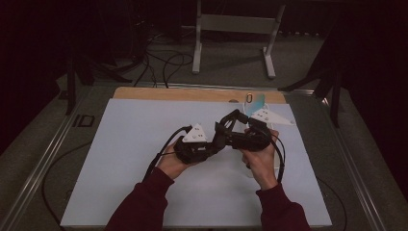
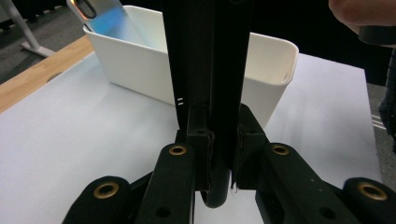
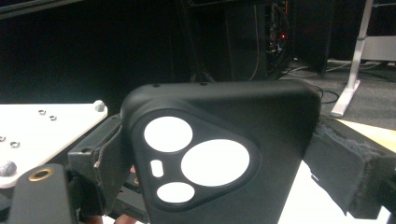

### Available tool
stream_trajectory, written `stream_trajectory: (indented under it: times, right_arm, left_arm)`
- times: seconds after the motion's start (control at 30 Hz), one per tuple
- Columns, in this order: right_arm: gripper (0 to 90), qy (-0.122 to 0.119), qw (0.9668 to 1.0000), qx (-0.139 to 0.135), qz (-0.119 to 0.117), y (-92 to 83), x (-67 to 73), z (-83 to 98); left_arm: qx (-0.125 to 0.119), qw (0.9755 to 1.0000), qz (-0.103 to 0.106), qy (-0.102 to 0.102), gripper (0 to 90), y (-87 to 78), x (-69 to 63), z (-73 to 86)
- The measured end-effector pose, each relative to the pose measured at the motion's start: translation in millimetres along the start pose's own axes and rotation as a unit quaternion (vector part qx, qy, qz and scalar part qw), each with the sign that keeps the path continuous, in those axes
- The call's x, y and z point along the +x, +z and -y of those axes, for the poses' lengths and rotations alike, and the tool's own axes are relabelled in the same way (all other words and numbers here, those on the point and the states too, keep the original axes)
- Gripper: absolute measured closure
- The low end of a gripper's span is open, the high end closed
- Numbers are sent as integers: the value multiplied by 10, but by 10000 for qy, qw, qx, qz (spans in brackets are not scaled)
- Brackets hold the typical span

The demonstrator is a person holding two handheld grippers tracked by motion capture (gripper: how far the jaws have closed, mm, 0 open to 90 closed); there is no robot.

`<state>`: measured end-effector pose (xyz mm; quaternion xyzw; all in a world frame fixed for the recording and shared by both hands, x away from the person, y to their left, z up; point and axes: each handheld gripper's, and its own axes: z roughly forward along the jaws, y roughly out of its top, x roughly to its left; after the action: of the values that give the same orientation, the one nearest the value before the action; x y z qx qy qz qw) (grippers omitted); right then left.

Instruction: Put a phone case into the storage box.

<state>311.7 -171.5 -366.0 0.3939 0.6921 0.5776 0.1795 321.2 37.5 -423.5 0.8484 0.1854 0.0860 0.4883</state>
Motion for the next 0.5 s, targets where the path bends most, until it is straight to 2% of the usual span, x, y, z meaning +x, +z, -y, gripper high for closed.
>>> stream_trajectory:
  times: [0.1,0.4,0.5]
  right_arm:
    - [136,-58,10000,13,51,-2,12,-1]
    - [142,-218,9998,44,1,-15,12,-8]
    - [146,-214,9998,32,7,-22,15,-17]
  left_arm:
    - [-4,10000,22,-9,807,7,0,1]
    - [-31,10000,32,-11,804,22,-10,4]
    - [-83,9999,60,-5,755,11,-9,-1]
